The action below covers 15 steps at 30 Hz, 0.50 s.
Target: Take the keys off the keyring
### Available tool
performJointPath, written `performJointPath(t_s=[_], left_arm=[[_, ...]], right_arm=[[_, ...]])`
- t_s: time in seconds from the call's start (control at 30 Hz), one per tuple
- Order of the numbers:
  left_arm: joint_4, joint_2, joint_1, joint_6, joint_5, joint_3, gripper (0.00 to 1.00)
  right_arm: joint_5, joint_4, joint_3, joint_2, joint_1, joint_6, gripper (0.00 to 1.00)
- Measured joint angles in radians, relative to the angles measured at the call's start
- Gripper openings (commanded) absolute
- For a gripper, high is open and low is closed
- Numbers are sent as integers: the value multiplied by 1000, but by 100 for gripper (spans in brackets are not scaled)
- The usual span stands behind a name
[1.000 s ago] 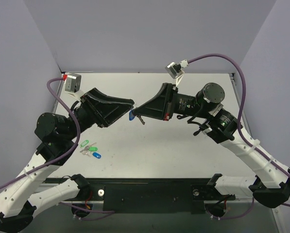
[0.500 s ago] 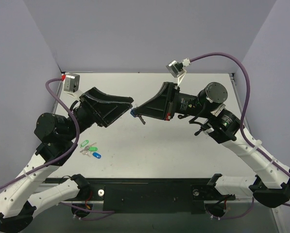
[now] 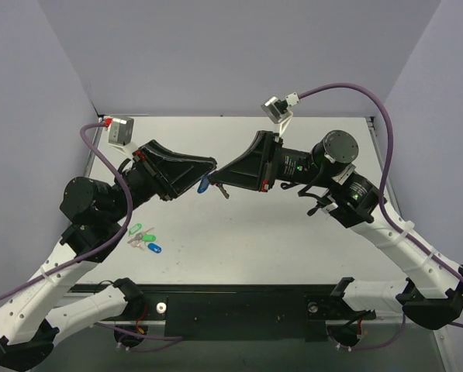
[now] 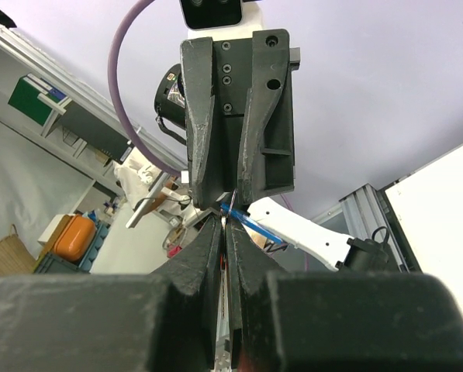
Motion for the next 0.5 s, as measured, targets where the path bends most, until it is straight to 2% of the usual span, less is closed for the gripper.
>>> performJointPath(t_s=[0.13,0.23,0.5], left_arm=[[0,5,0,-3,5,0,17],[5,7,0,-7,8,0,0],[11,7,0,-13,11,0,0]], right_arm=[[1,2,0,2,0,0,0],[1,5,0,2,1,0,0],[4,10,0,2,5,0,0]])
